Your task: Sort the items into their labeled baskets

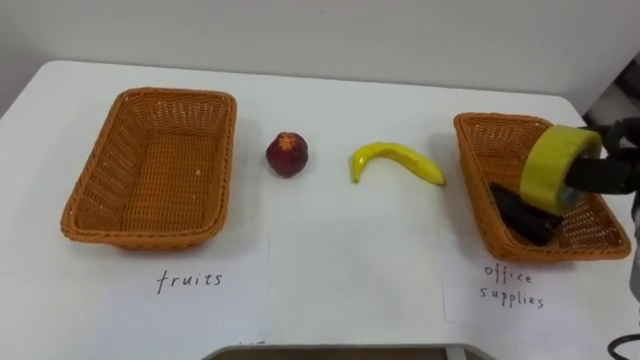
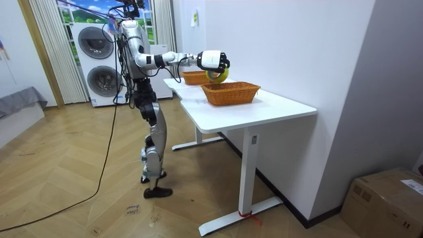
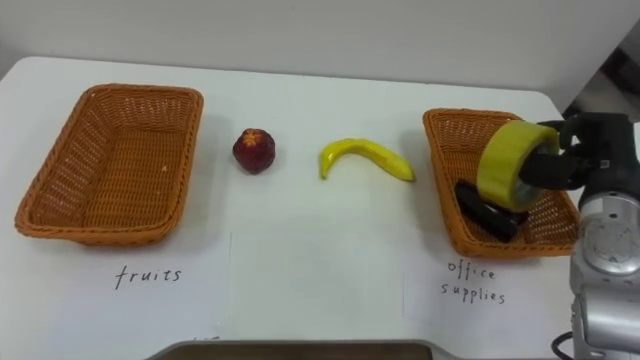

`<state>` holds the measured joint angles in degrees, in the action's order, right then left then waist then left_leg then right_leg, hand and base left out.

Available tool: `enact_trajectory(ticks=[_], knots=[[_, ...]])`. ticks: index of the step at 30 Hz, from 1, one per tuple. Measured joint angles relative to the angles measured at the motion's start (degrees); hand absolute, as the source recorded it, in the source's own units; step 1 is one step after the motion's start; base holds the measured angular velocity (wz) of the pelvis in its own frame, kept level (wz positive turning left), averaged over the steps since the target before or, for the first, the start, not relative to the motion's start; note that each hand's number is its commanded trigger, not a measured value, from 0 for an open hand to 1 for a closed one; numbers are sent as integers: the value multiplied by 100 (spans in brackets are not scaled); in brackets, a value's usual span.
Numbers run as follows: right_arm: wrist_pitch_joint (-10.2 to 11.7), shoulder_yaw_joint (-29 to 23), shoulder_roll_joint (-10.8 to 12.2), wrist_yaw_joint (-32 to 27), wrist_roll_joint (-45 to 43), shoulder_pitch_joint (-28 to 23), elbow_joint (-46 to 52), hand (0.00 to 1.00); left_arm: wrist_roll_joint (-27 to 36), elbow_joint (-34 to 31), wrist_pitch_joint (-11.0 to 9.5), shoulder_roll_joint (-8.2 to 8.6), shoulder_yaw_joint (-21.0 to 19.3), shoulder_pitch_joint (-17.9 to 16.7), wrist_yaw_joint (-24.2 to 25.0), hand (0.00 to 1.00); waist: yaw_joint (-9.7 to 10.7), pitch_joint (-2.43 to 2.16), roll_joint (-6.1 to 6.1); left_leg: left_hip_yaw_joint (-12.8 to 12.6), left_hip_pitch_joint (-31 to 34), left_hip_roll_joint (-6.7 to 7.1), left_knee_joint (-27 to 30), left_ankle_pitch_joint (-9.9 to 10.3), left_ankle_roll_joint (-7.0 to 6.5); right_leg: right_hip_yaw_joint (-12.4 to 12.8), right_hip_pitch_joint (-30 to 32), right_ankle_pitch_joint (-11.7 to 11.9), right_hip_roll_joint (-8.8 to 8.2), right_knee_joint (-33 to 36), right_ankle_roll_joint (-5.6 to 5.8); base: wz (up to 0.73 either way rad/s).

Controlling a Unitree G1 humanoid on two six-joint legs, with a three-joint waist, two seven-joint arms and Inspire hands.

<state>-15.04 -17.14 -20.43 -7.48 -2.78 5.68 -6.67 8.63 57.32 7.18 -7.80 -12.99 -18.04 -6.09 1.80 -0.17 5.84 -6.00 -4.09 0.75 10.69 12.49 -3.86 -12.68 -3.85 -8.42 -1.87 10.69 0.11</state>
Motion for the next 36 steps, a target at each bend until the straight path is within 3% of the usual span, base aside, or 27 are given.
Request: enact_trajectory(ticks=[5,6,8,9,27,36], knots=[[0,1,0,14,-10,0,0,100,1,0,2,-1,100,2,5,0,4,-1,9,0,0,1,1,0,0,3,0,0,3,1,0,0],[0,1,0,14,-10,0,-1,96,1,0,2,-1,100,2,5,0,4,-1,10,0,-1,1,1,0,0,3,0,0,3,0,0,0],[0,3,0,15,-9,0,-1,40,11,0,4,-2,120,2,6,0,1,-1,11,0,-1,1,1,0,0,3,0,0,3,0,0,0],[0,4,0,15,-9,0,-1,0,22,0,4,-2,126,2,6,0,-1,-1,10,0,-2,1,1,0,0,3,0,0,2,0,0,0],[-2,12,-7,346,-243,0,1,0,77,0,48,-32,139,26,59,0,-36,-25,74,-15,-47,1,-1,0,0,42,-15,0,4,7,0,0],[-2,12,-7,387,-251,0,1,0,77,0,48,-32,140,28,60,0,-47,-12,55,-15,-46,1,-1,0,0,48,-5,0,9,7,0,0]])
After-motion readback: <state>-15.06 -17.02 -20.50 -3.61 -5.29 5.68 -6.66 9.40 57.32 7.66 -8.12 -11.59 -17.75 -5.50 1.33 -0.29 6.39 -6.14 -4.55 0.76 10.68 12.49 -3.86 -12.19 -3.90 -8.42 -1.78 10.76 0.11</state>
